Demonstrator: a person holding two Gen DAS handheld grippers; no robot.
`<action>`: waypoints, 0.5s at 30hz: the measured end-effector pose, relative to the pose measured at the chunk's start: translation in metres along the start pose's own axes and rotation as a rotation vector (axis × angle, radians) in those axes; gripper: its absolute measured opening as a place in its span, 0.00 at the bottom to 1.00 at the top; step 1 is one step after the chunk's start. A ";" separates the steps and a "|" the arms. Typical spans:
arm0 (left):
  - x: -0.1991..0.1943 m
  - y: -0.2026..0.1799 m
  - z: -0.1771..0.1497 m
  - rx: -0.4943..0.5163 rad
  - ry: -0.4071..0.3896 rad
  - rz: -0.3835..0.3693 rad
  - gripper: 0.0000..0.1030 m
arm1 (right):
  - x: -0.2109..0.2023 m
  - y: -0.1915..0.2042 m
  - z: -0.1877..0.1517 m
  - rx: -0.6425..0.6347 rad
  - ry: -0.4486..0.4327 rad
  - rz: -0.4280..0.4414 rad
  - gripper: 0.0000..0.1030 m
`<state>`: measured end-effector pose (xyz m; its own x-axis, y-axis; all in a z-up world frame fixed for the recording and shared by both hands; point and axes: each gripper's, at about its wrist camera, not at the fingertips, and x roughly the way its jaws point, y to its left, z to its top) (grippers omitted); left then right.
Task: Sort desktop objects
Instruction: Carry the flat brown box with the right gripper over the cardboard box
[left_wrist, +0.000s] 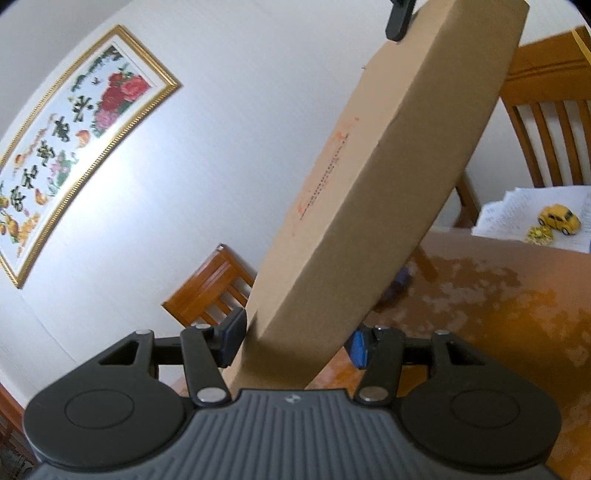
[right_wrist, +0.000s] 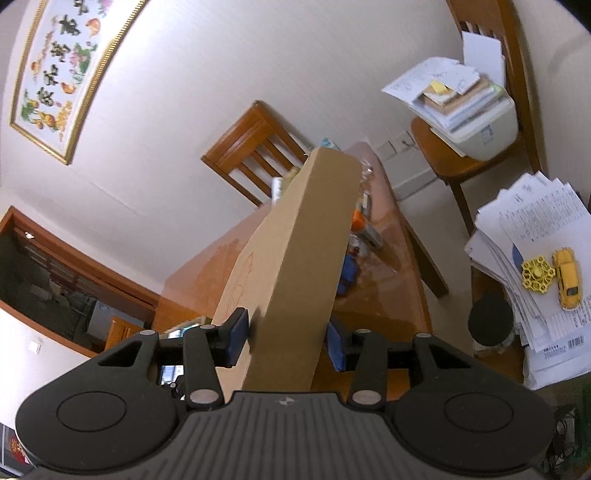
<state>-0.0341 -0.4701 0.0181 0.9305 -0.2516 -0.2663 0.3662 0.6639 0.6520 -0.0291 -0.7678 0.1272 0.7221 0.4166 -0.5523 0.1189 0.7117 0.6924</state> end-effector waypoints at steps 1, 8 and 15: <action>-0.002 0.005 -0.001 -0.006 -0.002 0.008 0.54 | -0.001 0.005 -0.001 -0.005 -0.004 0.005 0.49; -0.011 0.048 -0.012 -0.034 -0.005 0.092 0.55 | 0.006 0.053 -0.006 -0.070 -0.009 0.060 0.50; -0.026 0.100 -0.043 -0.051 0.032 0.198 0.55 | 0.042 0.109 -0.009 -0.130 0.035 0.139 0.51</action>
<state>-0.0218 -0.3673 0.0600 0.9831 -0.0905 -0.1590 0.1738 0.7331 0.6575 0.0081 -0.6677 0.1757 0.7010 0.5340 -0.4727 -0.0713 0.7120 0.6986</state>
